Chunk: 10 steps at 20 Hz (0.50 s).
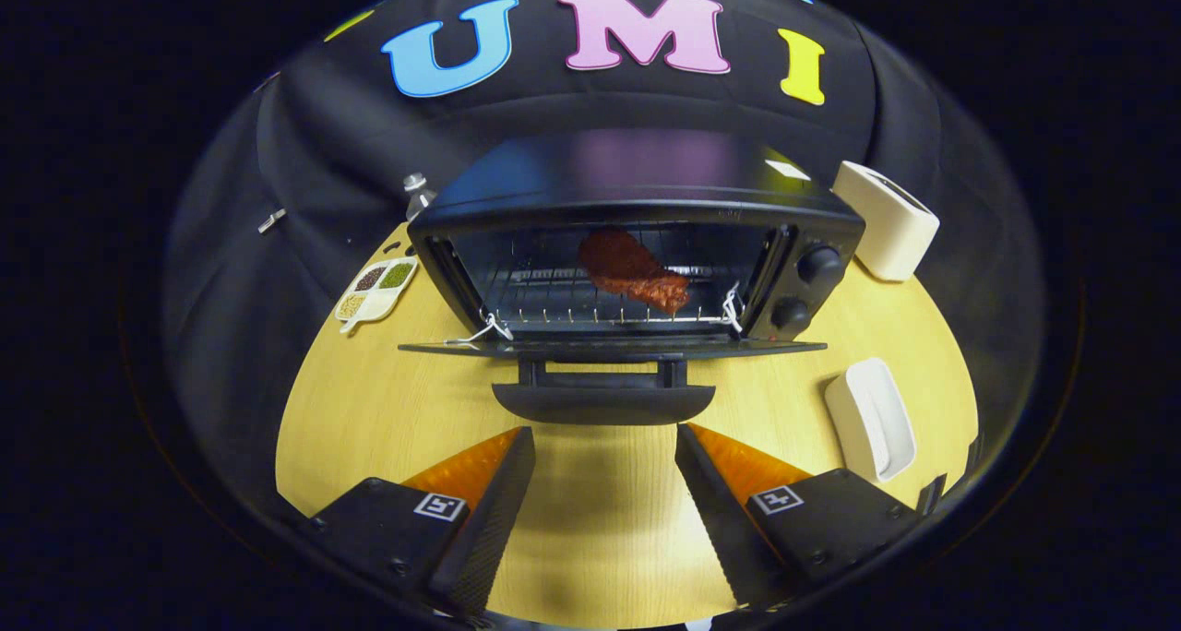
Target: Open the toaster oven, put the food inside, and close the toaster oven door.
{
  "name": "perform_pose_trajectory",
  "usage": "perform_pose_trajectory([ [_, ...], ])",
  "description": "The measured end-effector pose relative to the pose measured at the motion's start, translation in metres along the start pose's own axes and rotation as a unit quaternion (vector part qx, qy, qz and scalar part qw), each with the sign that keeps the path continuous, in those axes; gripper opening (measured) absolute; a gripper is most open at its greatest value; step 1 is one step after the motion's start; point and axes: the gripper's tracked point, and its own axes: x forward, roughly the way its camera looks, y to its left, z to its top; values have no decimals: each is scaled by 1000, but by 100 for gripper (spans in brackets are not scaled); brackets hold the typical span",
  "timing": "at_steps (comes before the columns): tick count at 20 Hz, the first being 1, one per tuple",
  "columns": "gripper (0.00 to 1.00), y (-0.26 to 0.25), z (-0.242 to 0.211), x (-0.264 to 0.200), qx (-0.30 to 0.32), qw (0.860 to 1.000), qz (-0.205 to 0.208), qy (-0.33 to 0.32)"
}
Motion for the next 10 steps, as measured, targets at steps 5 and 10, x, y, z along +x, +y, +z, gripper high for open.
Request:
perform_pose_trajectory([
  [5, 96, 0, 34, -13, 8, 999, 9, -41],
  [10, 96, -6, 47, -23, -5, 999, 15, -51],
])
